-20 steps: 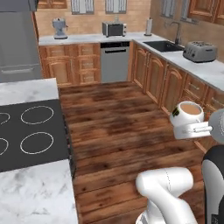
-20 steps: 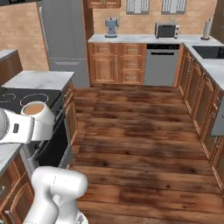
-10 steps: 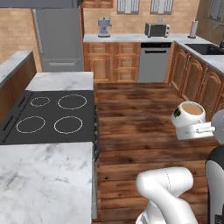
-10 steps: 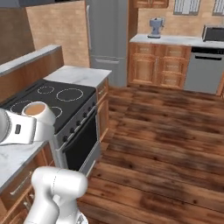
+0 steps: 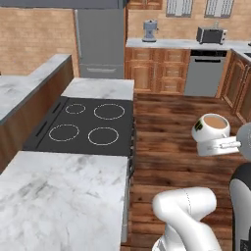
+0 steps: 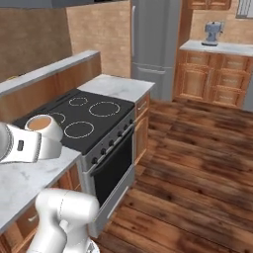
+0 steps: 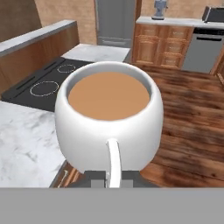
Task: Pick the cup of tea, navigate to the dining table, and place it on the saucer.
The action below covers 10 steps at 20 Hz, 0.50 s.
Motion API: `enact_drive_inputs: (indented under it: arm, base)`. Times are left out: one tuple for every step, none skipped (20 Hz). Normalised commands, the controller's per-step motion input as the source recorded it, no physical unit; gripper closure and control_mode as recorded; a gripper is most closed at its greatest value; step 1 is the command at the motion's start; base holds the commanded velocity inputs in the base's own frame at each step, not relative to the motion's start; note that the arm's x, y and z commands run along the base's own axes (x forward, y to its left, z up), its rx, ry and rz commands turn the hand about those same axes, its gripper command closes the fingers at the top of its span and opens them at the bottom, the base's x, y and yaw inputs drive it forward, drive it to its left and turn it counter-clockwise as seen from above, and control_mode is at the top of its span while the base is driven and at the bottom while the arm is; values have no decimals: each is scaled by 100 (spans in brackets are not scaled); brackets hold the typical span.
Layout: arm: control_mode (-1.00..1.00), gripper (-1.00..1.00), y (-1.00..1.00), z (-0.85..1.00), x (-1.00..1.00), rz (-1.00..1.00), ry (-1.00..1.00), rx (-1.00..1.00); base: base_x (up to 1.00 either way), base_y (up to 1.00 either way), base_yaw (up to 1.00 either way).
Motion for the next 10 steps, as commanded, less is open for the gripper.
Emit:
enact_drive_inputs:
  arm:
    - [100,100,0,0,0,0,0,0]
    - [100,100,0,0,0,0,0,0]
    - [100,100,0,0,0,0,0,0]
    - [100,100,0,0,0,0,0,0]
    - [100,100,0,0,0,0,0,0]
    - [100,100,0,0,0,0,0,0]
    - [100,100,0,0,0,0,0,0]
    - [100,100,0,0,0,0,0,0]
    - [100,100,0,0,0,0,0,0]
    - [100,100,0,0,0,0,0,0]
  base:
    - [-49,-7,40]
    - [-8,-22,35]
    - [0,-40,33]
    - [24,-49,29]
    - [36,-58,29]
    - [54,-62,26]
    - [59,-64,25]
    - [63,-68,25]
    - [66,-72,24]
    - [64,-76,22]
